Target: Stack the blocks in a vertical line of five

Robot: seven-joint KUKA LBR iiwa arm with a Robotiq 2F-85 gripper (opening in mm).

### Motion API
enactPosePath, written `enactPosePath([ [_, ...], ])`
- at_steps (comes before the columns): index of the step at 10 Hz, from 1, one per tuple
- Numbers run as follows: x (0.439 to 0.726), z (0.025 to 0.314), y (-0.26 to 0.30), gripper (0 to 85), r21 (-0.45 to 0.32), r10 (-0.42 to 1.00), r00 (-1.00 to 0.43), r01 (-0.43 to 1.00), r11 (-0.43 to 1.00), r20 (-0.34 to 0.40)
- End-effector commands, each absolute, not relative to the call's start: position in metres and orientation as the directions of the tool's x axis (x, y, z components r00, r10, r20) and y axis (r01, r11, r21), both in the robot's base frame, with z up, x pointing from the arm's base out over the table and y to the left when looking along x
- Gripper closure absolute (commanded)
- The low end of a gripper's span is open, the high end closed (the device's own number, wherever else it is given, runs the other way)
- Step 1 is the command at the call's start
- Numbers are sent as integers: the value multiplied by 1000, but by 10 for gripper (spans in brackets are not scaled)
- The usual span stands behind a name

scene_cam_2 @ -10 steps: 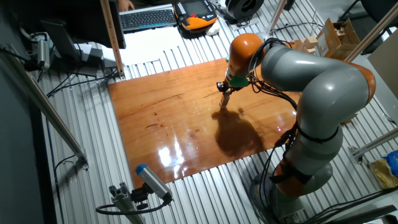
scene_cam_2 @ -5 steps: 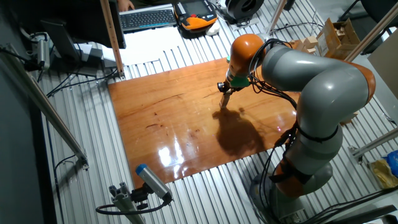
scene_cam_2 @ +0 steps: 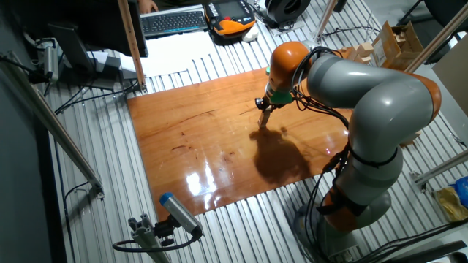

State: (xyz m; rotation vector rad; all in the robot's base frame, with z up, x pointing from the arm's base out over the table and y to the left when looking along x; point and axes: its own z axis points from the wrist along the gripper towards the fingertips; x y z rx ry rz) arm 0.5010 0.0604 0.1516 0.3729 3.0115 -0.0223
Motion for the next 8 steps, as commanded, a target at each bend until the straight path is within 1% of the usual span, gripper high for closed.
enactPosePath([
  [1,501,152,60,850,-3,241,-964,243,970,-108],
  [8,500,153,59,850,0,237,-966,238,971,-103],
])
